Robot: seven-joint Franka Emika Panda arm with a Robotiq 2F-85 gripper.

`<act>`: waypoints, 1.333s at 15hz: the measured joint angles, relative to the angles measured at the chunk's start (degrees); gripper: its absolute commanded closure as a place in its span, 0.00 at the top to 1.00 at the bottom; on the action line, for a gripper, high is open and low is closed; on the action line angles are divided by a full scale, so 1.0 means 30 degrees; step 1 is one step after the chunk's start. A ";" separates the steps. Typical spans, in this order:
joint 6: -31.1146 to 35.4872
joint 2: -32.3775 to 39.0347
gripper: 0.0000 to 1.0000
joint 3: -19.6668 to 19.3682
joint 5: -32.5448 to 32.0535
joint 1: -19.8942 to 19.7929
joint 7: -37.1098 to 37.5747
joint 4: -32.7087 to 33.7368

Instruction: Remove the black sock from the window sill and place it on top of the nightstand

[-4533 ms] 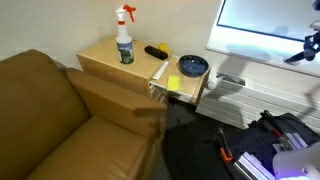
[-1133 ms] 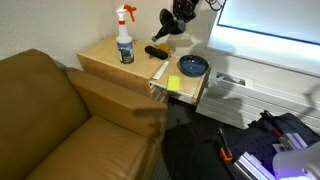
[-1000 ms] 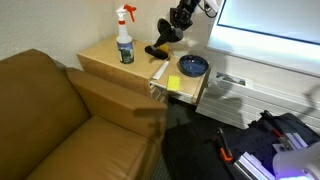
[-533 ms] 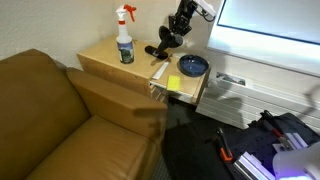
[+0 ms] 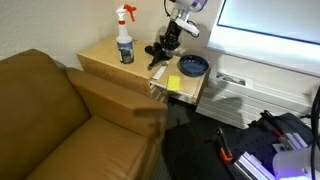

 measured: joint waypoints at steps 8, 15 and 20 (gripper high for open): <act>0.0005 0.1480 0.04 0.0744 0.0018 -0.0162 -0.0227 0.2012; 0.0815 0.3809 0.04 0.0921 -0.0606 0.0477 -0.0066 0.4937; 0.0730 0.5827 0.42 0.1324 -0.1181 0.0924 -0.0037 0.7497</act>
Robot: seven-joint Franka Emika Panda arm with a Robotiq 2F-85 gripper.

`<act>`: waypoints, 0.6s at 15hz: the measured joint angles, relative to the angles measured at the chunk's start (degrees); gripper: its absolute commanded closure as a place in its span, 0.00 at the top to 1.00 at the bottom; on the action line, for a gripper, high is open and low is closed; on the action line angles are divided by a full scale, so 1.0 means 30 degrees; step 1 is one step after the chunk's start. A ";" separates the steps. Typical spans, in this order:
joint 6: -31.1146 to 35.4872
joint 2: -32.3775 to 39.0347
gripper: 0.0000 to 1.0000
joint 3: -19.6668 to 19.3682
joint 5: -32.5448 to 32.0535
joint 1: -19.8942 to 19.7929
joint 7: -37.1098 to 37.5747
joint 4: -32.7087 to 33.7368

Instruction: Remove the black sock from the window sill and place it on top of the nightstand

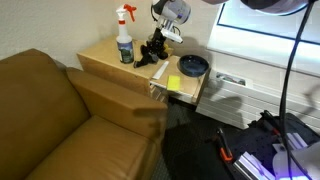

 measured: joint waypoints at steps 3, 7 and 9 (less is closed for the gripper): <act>-0.0267 0.0789 0.61 0.0116 -0.0046 0.0114 0.0096 0.1027; -0.0503 0.0829 0.91 -0.0029 -0.0145 0.0009 0.0304 0.1522; -0.0502 0.0484 0.99 -0.0332 -0.0145 -0.0081 0.0593 0.1531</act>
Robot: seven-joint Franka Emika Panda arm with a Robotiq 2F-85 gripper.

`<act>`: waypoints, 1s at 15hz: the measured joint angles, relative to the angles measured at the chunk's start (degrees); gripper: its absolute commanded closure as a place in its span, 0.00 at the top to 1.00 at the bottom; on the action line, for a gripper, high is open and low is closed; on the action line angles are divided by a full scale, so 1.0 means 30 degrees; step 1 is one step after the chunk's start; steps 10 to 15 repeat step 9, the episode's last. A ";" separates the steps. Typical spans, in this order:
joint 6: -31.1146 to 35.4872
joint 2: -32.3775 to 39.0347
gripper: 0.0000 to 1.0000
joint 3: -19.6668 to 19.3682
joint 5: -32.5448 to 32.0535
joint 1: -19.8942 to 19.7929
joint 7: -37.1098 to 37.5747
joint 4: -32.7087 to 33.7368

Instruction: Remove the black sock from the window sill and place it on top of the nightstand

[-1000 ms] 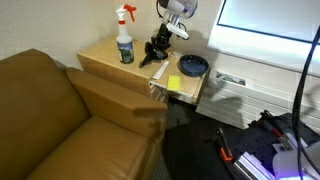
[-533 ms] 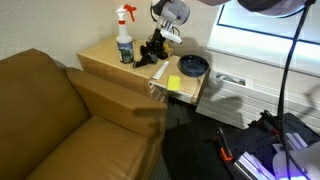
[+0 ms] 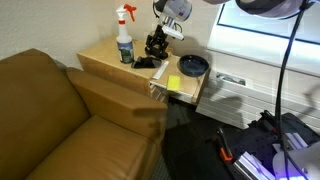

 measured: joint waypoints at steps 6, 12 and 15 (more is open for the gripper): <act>-0.0555 -0.2319 1.00 -0.0208 0.0044 -0.0685 0.0325 -0.0794; -0.0403 -0.4367 1.00 -0.0203 0.0167 -0.1082 0.0325 -0.2521; -0.0403 -0.4367 1.00 -0.0203 0.0167 -0.1082 0.0325 -0.2521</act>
